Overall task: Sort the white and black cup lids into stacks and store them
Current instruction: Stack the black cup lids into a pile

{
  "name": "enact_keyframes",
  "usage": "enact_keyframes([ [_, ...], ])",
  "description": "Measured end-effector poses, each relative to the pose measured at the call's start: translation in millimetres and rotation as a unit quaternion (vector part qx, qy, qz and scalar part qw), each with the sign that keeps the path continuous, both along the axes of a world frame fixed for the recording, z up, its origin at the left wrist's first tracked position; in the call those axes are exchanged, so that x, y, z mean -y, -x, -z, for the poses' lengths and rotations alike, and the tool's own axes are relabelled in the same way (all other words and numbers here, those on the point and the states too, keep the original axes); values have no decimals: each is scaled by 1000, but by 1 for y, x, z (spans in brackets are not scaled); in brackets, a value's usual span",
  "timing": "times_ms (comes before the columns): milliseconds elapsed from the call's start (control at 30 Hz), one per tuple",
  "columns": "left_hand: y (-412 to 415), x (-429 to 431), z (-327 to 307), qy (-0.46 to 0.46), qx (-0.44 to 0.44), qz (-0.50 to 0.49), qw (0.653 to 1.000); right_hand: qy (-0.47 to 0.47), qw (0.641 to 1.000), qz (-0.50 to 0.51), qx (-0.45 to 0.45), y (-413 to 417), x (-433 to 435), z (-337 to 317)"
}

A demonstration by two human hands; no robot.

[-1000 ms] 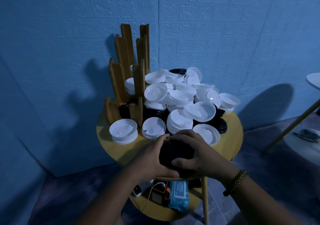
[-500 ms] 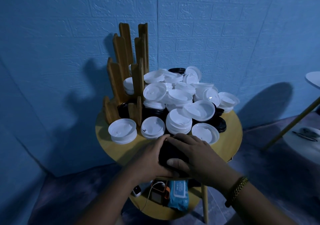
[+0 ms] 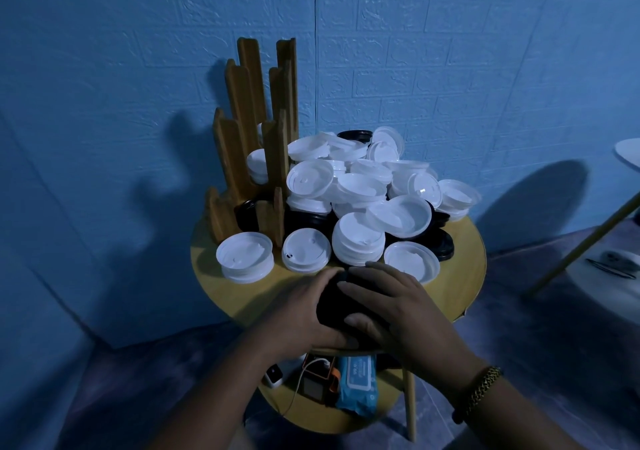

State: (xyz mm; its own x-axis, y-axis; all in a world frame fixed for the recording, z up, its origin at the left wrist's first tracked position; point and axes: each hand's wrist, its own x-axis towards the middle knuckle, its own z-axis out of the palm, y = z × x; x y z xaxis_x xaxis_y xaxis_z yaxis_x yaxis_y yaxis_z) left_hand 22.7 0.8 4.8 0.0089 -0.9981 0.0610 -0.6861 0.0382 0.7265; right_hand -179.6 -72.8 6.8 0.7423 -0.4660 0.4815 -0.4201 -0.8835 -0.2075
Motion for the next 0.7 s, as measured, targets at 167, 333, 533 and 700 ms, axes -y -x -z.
enact_keyframes([
  [167, 1, -2, -1, 1, 0, 1, 1000, 7, 1000, 17, 15, -2, -3, 2],
  [333, 2, -4, 1, 3, -3, -9, 1000, 0, 998, 55, 23, -6, -15, 13],
  [533, 4, -4, -1, -1, 6, 1, 1000, -37, 997, 54, 39, -9, -16, 16],
  [700, 2, -5, -2, -6, 8, 2, 1000, -84, 990, 67, 93, -7, -20, 7],
])
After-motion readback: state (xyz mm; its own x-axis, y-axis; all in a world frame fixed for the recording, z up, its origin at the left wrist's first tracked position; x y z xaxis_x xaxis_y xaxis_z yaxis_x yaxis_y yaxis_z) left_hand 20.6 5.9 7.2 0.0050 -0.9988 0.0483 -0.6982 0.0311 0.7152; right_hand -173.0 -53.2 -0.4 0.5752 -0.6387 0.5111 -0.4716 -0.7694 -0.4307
